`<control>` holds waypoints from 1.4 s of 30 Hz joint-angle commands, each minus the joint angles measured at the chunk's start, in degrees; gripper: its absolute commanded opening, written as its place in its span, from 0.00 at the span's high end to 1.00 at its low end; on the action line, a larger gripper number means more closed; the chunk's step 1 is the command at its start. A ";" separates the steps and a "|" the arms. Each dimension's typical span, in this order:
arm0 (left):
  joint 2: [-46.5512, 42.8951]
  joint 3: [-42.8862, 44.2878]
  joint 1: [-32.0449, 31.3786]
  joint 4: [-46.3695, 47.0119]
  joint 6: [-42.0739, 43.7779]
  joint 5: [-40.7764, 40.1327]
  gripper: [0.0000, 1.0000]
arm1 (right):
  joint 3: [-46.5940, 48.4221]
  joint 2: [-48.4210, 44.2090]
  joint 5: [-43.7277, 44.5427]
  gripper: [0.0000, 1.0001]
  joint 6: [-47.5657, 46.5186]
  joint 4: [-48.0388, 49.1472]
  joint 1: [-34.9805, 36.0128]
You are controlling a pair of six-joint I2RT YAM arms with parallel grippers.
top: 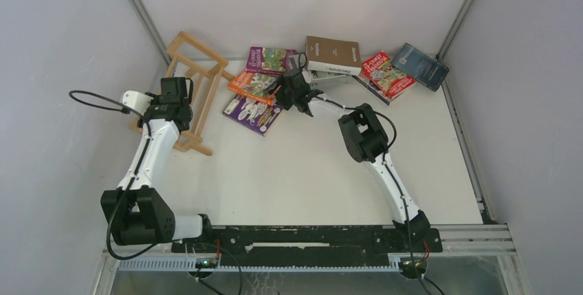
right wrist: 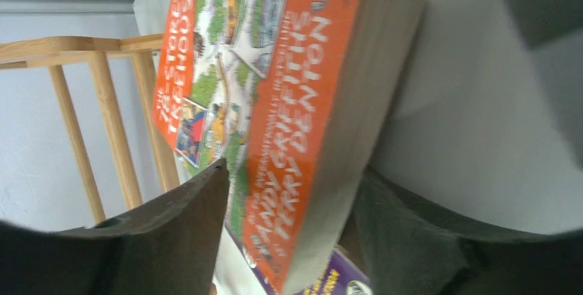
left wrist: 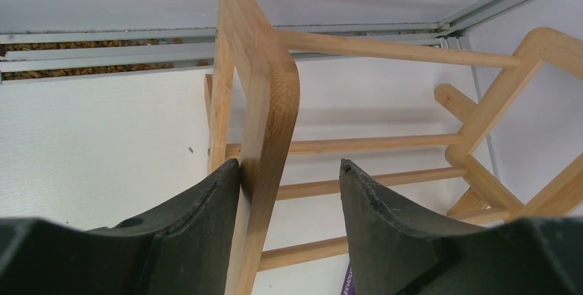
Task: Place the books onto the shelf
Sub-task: Pick up the book from the center of the board.
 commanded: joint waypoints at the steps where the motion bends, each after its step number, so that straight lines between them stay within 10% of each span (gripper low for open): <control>1: -1.86 0.61 0.19 2.11 1.24 1.43 0.41 | -4.83 -1.76 -0.01 0.37 2.93 2.60 0.86; 12: -4.78 -1.26 0.06 2.06 2.26 3.28 0.39 | -18.78 -9.91 1.40 1.00 4.26 10.74 0.33; 32: -12.04 -3.91 -2.17 1.25 7.04 3.10 0.30 | -46.36 -30.97 2.52 1.00 0.73 21.37 1.66; 42: -13.20 -1.60 -4.92 1.81 13.08 15.72 0.25 | -53.52 -38.47 0.15 1.00 2.44 27.02 1.65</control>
